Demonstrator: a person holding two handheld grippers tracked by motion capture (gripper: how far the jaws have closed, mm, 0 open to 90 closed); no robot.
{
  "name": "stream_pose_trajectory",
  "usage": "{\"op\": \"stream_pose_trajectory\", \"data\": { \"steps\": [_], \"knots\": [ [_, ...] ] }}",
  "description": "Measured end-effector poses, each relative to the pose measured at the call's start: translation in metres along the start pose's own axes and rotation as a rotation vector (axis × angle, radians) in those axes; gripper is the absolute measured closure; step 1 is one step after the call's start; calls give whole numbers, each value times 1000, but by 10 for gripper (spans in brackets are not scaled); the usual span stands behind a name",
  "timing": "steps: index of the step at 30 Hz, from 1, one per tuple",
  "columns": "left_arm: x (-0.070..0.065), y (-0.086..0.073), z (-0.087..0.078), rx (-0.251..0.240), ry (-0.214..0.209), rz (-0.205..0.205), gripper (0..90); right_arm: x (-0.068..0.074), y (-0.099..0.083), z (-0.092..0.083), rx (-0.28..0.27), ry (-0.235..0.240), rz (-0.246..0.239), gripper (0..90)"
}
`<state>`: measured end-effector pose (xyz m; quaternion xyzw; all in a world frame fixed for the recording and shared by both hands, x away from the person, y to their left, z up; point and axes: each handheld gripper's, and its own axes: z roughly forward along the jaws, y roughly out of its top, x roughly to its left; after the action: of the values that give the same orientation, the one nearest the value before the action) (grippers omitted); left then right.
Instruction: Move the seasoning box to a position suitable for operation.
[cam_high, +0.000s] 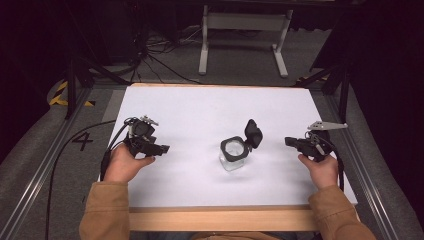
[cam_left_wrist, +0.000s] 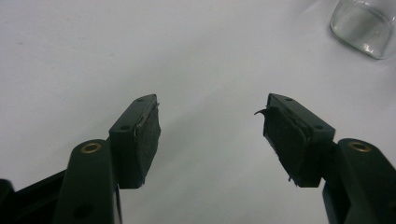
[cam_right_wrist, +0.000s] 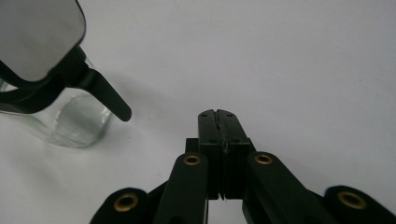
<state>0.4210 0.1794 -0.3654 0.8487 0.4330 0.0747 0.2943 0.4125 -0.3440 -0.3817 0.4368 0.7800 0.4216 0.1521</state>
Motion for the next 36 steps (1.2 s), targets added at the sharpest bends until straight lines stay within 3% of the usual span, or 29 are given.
{"op": "stream_pose_trajectory", "data": {
  "steps": [1, 10, 14, 18, 27, 30, 36],
  "knots": [
    [-1, -1, -6, -22, 19, 0, 363, 2, 2, -1, -7, 6, 1, 894],
    [-4, 4, -15, -66, 29, 11, 352, 17, 17, -6, -65, 46, -33, 893],
    [-6, 7, -14, -47, 21, 12, 337, 22, 29, -9, -90, 71, -37, 893],
    [-9, 9, -14, -41, 14, 25, 331, 30, 40, -7, -83, 90, -47, 892],
    [-9, 11, -16, -45, 11, 32, 328, 54, 67, -1, -88, 123, -113, 891],
    [-10, 11, -15, -33, -7, 15, 339, 58, 71, 1, -81, 136, -127, 893],
    [-12, 12, -13, -19, -10, 29, 345, 69, 77, 5, -78, 146, -168, 894]
  ]
}}
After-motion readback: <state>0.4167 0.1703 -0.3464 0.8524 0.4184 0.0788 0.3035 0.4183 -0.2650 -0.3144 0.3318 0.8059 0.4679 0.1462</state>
